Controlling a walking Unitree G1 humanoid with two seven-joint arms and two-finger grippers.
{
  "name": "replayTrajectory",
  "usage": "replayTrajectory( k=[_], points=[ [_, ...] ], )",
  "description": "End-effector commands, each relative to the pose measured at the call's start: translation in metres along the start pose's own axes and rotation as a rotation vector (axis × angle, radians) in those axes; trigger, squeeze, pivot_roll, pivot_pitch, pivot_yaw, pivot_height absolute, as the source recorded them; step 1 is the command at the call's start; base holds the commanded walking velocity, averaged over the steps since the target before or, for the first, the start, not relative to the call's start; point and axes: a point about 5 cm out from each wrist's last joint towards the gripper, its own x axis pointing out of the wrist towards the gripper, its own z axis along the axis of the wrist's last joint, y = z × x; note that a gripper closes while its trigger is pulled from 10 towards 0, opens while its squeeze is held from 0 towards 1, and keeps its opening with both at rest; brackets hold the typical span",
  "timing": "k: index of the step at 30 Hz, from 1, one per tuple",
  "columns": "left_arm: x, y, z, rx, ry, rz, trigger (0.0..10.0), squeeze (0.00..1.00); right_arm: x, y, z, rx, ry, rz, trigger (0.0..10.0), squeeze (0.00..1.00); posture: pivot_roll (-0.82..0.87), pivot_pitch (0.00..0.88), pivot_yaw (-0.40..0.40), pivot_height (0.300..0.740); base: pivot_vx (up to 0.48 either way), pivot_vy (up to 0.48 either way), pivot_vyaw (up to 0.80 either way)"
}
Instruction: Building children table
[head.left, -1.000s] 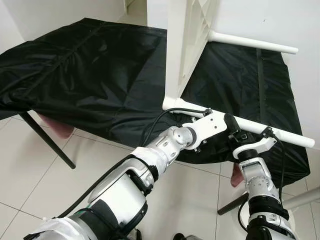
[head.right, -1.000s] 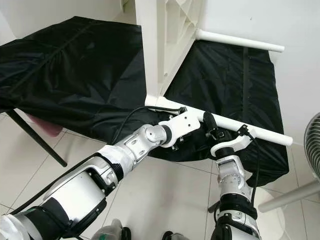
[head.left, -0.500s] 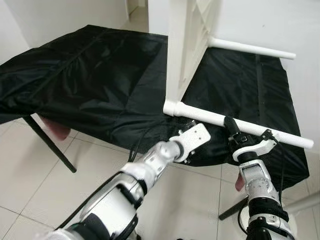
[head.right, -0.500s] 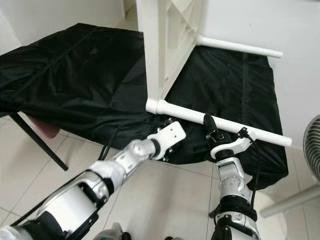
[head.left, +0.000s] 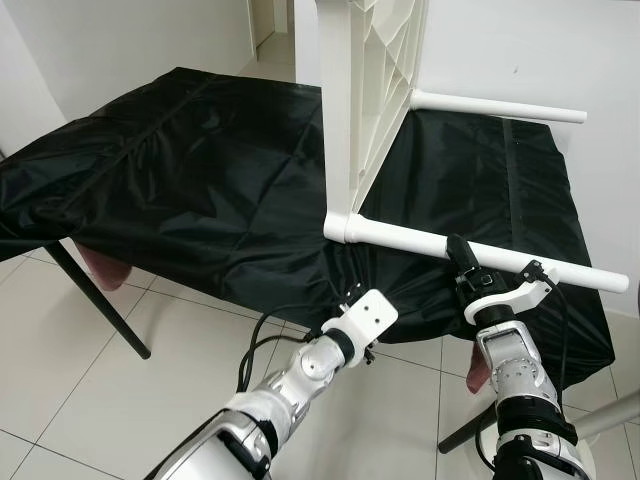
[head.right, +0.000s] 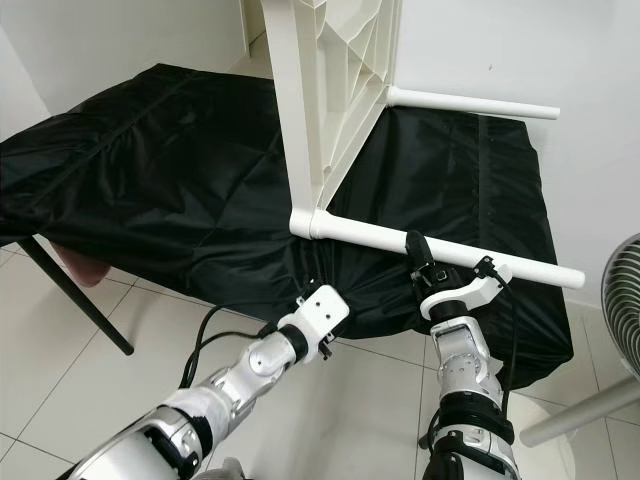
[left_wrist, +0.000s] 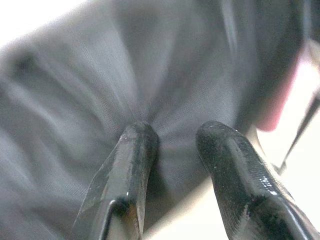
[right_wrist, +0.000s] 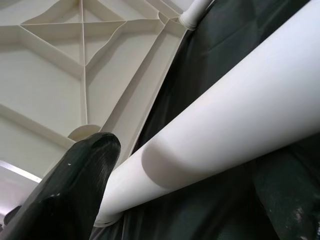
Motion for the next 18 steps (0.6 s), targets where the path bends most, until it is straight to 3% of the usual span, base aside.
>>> replayTrajectory(
  k=[1,11,12,13,15,18],
  points=[
    [0.062,-0.030,0.148,0.241,-0.037,-0.314,10.0,0.00,0.003,-0.001,-0.003,-0.003,0.011,-0.004,10.0,0.00,0.14,0.159,-0.002,0.740,0.000,0.000,0.00],
    [0.062,-0.030,0.148,0.241,-0.037,-0.314,10.0,0.00,0.003,-0.001,-0.003,-0.003,0.011,-0.004,10.0,0.00,0.14,0.159,-0.002,0.740,0.000,0.000,0.00],
    [0.064,-0.017,0.165,0.285,-0.099,-0.295,10.0,0.00,-0.023,0.008,-0.002,0.107,-0.026,0.034,10.0,0.00,0.10,0.000,0.000,0.740,0.000,0.000,0.00],
    [0.064,-0.017,0.165,0.285,-0.099,-0.295,10.0,0.00,-0.023,0.008,-0.002,0.107,-0.026,0.034,10.0,0.00,0.10,0.000,0.000,0.740,0.000,0.000,0.00],
    [0.061,-0.009,0.185,0.308,-0.198,-0.323,10.0,0.00,-0.052,0.026,-0.001,0.213,-0.045,0.107,10.0,0.00,0.11,0.000,0.000,0.740,0.000,0.000,0.00],
    [0.059,-0.008,0.188,0.304,-0.220,-0.339,10.0,0.00,-0.057,0.031,-0.001,0.231,-0.047,0.125,10.0,0.00,0.11,0.000,0.000,0.740,0.000,0.000,0.00]
  ],
)
